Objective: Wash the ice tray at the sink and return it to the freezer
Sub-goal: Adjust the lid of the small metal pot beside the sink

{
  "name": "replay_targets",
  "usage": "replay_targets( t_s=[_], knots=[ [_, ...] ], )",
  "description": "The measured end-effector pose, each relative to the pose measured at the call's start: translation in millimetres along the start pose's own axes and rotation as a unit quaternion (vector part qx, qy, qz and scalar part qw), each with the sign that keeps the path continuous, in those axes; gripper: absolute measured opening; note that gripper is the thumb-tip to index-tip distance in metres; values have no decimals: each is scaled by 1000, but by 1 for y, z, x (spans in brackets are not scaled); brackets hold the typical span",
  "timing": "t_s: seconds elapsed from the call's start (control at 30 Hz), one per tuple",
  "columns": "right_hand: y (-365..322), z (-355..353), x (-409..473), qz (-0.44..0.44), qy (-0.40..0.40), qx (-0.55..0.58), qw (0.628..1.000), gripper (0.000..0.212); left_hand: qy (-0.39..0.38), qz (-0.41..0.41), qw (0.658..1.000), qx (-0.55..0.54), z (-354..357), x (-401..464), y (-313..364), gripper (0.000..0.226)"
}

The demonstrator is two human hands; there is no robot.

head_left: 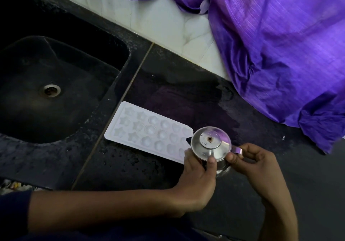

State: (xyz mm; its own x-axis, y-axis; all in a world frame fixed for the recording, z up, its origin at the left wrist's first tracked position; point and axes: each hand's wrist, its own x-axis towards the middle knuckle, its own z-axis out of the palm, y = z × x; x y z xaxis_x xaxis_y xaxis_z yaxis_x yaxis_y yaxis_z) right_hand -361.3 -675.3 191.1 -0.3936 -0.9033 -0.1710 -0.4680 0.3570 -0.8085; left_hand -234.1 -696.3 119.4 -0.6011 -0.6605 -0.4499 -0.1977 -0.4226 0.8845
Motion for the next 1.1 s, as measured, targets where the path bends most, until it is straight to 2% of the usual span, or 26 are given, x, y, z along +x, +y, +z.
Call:
replay_targets(
  t_s=[0.17, 0.3, 0.37, 0.43, 0.5, 0.8, 1.1],
  knots=[
    [-5, 3, 5, -14, 1, 41, 999, 19, 39, 49, 998, 17, -1, -1, 7, 90],
    [-9, 8, 14, -14, 11, 21, 1000, 21, 58, 77, 995, -15, -8, 8, 8, 95],
    [-11, 12, 20, -12, 20, 4, 1000, 22, 55, 82, 994, -37, -15, 12, 10, 83],
    [-12, 15, 28, -10, 26, -4, 1000, 22, 46, 77, 994, -57, -23, 14, 14, 61],
    [-12, 19, 34, -13, 30, -15, 999, 19, 41, 62, 995, -66, -29, 16, 18, 51],
    [-13, 26, 48, -19, 31, -61, 997, 14, 34, 13, 997, -71, -42, 19, 30, 48],
    [-18, 26, 49, -18, 28, -74, 997, 15, 26, -2, 996, -85, -43, 20, 31, 48]
  ],
)
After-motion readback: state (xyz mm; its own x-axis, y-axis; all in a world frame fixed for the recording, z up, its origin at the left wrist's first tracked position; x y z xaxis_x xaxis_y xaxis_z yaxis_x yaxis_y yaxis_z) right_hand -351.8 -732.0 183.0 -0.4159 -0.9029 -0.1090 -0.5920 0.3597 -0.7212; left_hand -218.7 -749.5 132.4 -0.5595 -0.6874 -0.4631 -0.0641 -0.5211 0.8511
